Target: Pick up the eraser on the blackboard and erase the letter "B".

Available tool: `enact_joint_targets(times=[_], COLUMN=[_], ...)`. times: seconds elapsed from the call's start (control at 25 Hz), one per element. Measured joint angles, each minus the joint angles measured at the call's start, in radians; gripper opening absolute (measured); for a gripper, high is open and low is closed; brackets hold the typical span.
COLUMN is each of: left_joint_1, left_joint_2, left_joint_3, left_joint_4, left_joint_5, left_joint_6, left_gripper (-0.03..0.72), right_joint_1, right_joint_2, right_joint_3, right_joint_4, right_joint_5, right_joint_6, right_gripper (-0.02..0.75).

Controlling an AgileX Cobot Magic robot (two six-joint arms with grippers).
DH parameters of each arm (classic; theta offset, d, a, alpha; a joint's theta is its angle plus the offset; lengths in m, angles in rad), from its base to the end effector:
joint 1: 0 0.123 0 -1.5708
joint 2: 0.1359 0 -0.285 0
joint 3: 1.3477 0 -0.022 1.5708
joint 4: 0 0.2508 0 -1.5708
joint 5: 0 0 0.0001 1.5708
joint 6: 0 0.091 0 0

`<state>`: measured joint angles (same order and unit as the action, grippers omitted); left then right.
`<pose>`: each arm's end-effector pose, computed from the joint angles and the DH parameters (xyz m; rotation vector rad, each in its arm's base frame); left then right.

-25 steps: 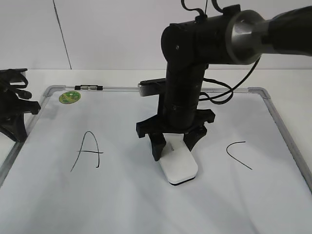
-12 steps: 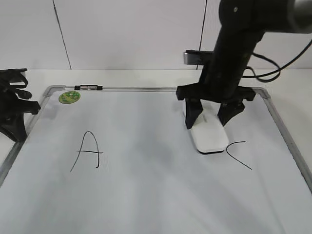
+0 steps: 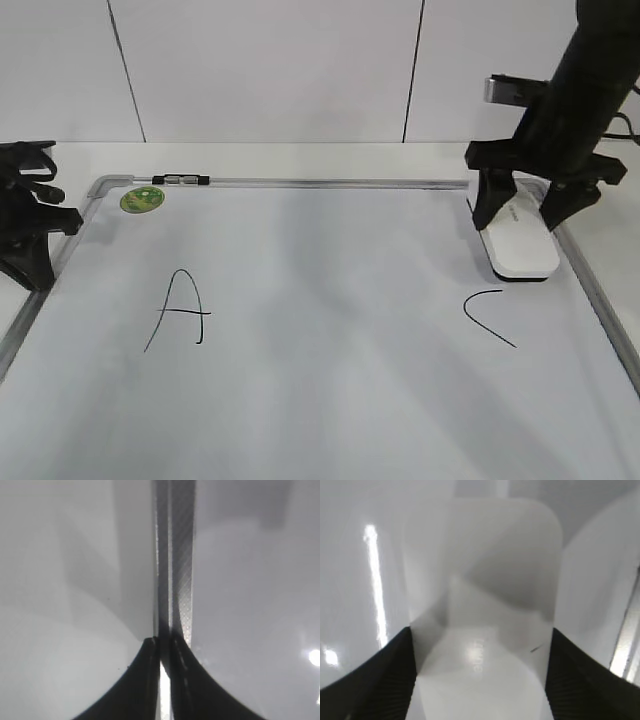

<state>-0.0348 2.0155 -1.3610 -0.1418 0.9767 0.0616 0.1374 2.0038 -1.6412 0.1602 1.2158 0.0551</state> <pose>0.3818 -0.0240 0.1548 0.0288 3.1077 -0.1839 0.4026 0.0694 0.2264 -0.0498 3.0671 0.2449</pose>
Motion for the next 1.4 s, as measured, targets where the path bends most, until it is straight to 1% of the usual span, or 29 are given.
enact_joint_targets(times=[0.12,0.28,0.44,0.56,0.8,1.04,1.24,1.4], left_joint_1=[0.000,0.000,0.000,0.000,0.000,0.000,0.000,0.000], left_joint_2=[0.000,0.000,0.000,0.000,0.000,0.000,0.000,0.000], left_joint_3=[0.000,0.000,0.000,0.000,0.000,0.000,0.000,0.000], left_joint_4=[0.000,0.002,0.002,0.002,0.002,0.004,0.004,0.004], left_joint_5=[0.000,0.000,0.005,0.007,0.011,0.013,0.015,0.015], left_joint_6=[0.000,0.000,0.000,0.000,0.000,0.000,0.000,0.000], left_gripper=[0.032,0.032,0.032,0.032,0.032,0.034,0.034,0.035], right_joint_1=[-0.030,-0.039,-0.039,-0.042,-0.074,-0.149,-0.154,-0.154], right_joint_2=[0.000,-0.013,-0.073,-0.101,-0.103,-0.103,-0.103,-0.103], right_joint_3=[0.000,0.043,0.136,0.190,0.256,0.256,0.256,0.256], right_joint_4=[-0.034,-0.096,-0.100,-0.096,-0.052,-0.017,0.092,0.080], right_joint_5=[0.002,0.002,0.000,-0.031,-0.124,-0.134,-0.134,-0.132], right_joint_6=[-0.018,-0.026,-0.029,-0.047,-0.096,-0.125,-0.192,-0.199], right_gripper=[0.538,0.538,0.538,0.538,0.538,0.538,0.538,0.537])
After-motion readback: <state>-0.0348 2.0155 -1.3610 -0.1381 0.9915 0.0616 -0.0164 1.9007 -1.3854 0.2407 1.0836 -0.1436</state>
